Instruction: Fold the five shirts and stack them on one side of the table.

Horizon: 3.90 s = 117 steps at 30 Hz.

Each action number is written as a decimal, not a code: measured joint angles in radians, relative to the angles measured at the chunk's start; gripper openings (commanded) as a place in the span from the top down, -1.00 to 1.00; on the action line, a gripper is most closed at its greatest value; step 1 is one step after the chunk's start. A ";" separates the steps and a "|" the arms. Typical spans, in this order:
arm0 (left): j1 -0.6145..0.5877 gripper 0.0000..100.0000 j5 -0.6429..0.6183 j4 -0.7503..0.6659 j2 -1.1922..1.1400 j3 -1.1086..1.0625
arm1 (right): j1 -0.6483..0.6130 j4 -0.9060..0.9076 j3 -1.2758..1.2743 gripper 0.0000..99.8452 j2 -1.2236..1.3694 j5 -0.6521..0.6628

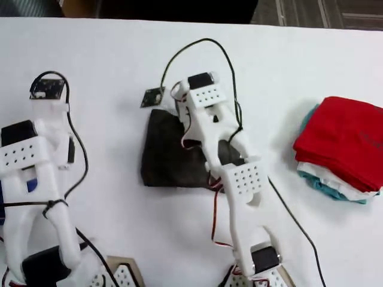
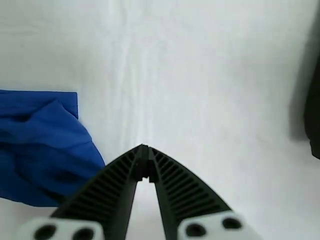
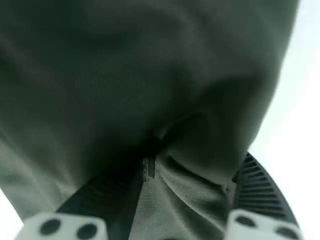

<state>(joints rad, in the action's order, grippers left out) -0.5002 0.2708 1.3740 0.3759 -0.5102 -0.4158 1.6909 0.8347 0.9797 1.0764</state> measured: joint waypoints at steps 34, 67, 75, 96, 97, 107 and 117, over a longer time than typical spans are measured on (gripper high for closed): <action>0.000 0.94 0.000 0.000 0.000 0.000 | 0.023 -0.021 -0.321 0.96 -0.167 -0.629; 0.000 0.94 0.000 -0.044 0.000 -0.002 | 0.091 -0.041 -0.226 0.37 -0.295 -0.371; 0.000 0.94 0.000 -0.044 0.000 -0.002 | 0.091 -0.044 -0.224 0.37 -0.155 -0.371; 0.000 0.94 0.000 -0.044 0.000 -0.002 | -0.018 -0.006 -0.353 0.37 -0.141 -0.373; 0.000 0.94 0.000 -0.044 0.000 -0.002 | -0.018 -0.006 -0.358 0.38 -0.144 -0.373; 0.000 0.94 0.000 -0.044 0.000 -0.002 | 0.014 -0.009 -0.359 0.93 -0.146 -0.373; 0.000 0.94 0.000 -0.044 0.000 -0.002 | 0.077 -0.003 -0.304 0.96 -0.149 -0.368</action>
<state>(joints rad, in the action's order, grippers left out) -0.5002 0.2708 1.3295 0.3759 -0.5117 -0.3391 1.6878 0.5309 0.8309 0.7081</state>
